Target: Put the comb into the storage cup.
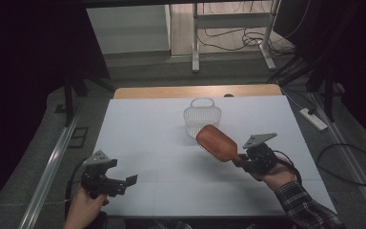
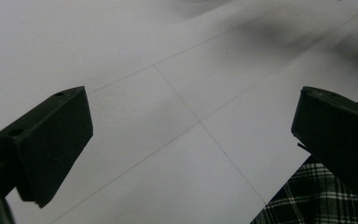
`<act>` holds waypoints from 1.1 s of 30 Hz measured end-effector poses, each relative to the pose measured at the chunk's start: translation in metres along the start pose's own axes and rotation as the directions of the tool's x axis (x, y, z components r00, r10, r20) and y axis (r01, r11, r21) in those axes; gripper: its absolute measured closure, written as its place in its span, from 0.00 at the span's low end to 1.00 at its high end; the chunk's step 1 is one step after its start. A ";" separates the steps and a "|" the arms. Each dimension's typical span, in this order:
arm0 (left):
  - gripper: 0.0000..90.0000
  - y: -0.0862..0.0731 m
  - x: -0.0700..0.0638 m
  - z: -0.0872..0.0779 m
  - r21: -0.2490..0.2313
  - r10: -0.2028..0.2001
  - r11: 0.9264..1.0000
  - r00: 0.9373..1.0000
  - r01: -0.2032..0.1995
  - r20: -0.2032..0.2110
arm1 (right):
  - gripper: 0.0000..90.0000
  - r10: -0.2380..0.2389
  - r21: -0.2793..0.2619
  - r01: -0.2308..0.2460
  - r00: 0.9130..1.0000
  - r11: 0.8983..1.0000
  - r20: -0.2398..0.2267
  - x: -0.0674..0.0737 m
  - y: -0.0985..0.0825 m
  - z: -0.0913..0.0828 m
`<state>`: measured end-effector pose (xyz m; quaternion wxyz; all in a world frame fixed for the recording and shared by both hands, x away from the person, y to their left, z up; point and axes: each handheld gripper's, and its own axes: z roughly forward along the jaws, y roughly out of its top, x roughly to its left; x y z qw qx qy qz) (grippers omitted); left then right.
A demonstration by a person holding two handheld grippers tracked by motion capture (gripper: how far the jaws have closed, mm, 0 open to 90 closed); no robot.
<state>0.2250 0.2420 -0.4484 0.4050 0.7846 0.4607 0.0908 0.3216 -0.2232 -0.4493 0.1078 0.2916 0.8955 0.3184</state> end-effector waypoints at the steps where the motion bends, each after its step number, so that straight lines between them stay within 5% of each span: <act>1: 0.00 0.004 0.001 0.001 -0.010 0.000 1.000 1.000 0.000 0.005 | 0.79 -0.003 -0.017 0.003 1.000 1.000 0.004 0.000 0.001 -0.003; 13: 0.00 0.030 -0.001 0.010 -0.058 0.022 0.998 1.000 -0.020 0.018 | 0.79 0.010 -0.100 -0.010 1.000 0.995 -0.003 0.001 0.006 -0.012; 33: 0.00 0.064 -0.017 0.032 -0.064 0.056 0.997 0.996 -0.051 0.070 | 0.79 0.008 -0.205 -0.005 1.000 0.979 0.014 0.005 0.015 -0.021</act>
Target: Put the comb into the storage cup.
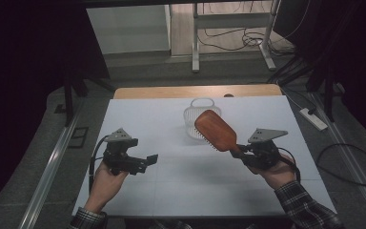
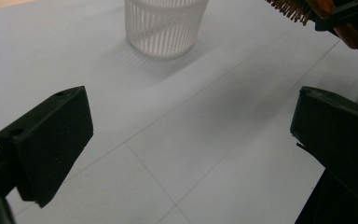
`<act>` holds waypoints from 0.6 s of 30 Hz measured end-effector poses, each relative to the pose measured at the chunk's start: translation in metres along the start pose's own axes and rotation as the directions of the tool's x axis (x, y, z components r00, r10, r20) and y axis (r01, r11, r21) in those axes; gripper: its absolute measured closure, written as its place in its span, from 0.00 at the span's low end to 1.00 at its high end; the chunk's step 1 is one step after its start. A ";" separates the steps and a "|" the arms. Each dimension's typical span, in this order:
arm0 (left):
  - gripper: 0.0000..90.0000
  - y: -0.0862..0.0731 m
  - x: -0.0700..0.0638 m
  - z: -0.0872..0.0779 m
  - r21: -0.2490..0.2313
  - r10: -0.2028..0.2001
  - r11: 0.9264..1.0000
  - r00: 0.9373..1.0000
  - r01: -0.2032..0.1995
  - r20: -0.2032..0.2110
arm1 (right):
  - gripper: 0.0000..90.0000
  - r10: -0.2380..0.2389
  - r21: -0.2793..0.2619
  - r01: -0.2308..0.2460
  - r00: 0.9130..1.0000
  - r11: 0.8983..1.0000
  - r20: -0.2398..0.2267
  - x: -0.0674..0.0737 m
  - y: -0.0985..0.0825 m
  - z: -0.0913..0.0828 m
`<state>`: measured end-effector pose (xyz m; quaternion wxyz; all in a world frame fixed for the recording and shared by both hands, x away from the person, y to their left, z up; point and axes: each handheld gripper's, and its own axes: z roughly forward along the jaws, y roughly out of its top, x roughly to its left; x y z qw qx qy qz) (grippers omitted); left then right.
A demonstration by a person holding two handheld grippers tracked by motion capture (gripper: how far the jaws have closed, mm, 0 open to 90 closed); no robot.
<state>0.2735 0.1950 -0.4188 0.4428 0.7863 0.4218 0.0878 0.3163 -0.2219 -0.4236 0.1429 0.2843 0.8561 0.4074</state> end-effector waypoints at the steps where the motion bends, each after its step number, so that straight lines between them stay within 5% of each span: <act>1: 0.00 0.001 0.000 0.001 -0.002 0.003 1.000 1.000 -0.003 0.002 | 0.79 0.000 0.000 0.000 1.000 1.000 0.000 0.000 0.000 0.000; 18: 0.00 0.021 -0.006 0.020 -0.038 0.001 0.999 0.996 0.002 0.090 | 0.79 -0.006 -0.060 0.007 1.000 0.998 0.016 0.004 0.004 -0.003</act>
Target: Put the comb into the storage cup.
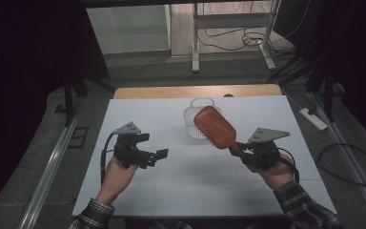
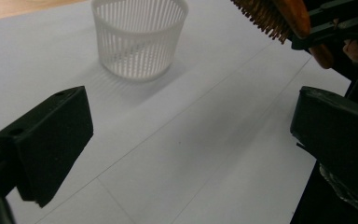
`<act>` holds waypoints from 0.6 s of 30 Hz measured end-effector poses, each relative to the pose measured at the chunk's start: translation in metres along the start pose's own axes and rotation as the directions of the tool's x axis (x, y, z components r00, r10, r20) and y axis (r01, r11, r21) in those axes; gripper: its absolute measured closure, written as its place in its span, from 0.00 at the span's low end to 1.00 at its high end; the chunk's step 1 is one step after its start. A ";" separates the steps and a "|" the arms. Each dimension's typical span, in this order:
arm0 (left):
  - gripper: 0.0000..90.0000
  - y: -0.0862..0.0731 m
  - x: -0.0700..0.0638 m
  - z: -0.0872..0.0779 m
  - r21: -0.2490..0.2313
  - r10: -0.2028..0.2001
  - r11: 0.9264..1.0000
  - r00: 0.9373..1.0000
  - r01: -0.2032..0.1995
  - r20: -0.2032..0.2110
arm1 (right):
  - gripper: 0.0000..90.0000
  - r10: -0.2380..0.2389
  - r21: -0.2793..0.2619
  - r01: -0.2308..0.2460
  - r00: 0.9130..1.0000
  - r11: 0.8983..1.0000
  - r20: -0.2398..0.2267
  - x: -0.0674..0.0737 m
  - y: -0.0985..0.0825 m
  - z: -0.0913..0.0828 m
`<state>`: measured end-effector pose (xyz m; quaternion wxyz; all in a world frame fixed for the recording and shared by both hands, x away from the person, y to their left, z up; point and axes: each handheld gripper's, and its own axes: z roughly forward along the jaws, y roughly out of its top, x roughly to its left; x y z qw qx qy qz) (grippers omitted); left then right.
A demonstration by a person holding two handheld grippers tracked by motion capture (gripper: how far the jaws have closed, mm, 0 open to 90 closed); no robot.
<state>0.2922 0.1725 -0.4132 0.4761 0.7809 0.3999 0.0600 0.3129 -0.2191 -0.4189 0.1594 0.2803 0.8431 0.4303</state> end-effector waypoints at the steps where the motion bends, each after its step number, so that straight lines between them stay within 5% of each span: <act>1: 0.00 0.000 0.000 0.000 0.000 0.000 1.000 1.000 0.000 0.000 | 0.79 0.000 0.000 0.000 1.000 1.000 0.000 0.000 0.000 0.000; 18: 0.00 0.016 -0.009 0.024 -0.044 -0.003 0.999 0.998 0.006 0.062 | 0.79 -0.025 -0.038 0.025 1.000 0.999 -0.014 0.013 0.006 0.007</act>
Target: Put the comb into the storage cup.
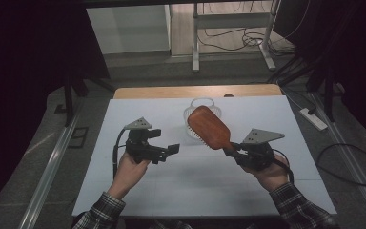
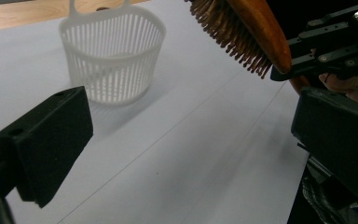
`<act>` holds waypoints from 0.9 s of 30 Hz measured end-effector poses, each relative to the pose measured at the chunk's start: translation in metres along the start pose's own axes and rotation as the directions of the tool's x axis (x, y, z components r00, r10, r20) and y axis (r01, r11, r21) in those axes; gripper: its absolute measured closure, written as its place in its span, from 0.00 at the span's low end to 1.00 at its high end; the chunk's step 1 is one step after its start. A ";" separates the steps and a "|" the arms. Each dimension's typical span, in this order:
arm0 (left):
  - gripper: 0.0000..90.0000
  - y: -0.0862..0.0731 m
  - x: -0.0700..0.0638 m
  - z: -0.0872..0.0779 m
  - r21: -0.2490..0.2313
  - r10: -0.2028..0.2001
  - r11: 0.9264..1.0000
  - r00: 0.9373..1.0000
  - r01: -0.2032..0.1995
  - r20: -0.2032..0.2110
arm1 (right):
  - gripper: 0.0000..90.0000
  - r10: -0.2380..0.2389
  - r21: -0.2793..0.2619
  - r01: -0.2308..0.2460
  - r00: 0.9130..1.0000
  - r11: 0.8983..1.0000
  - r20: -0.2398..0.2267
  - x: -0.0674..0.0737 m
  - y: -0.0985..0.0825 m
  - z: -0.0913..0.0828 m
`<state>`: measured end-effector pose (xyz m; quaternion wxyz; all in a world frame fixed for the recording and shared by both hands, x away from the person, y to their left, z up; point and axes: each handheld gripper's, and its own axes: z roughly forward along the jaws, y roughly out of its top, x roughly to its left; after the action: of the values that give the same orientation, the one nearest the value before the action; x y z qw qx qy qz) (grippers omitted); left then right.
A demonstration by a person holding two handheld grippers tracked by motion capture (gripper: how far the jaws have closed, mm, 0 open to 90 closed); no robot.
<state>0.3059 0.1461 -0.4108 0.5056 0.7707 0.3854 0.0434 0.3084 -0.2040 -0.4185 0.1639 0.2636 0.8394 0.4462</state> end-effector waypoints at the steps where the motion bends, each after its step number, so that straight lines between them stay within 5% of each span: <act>1: 0.00 0.000 0.000 0.000 0.000 0.000 1.000 1.000 0.000 0.000 | 0.79 0.000 0.000 0.000 1.000 1.000 0.000 0.000 0.000 0.000; 13: 0.00 0.004 -0.004 0.016 -0.013 0.018 1.000 0.998 -0.017 0.052 | 0.79 -0.009 -0.017 0.008 1.000 1.000 -0.013 0.008 0.003 0.006; 27: 0.00 0.007 -0.006 0.028 -0.021 -0.020 1.000 0.994 0.023 0.107 | 0.79 -0.023 -0.029 0.022 0.999 0.999 -0.025 0.016 0.004 0.012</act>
<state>0.3187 0.1200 -0.4168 0.5342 0.7621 0.3658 0.0011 0.3026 -0.1846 -0.4228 0.1623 0.2461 0.8378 0.4597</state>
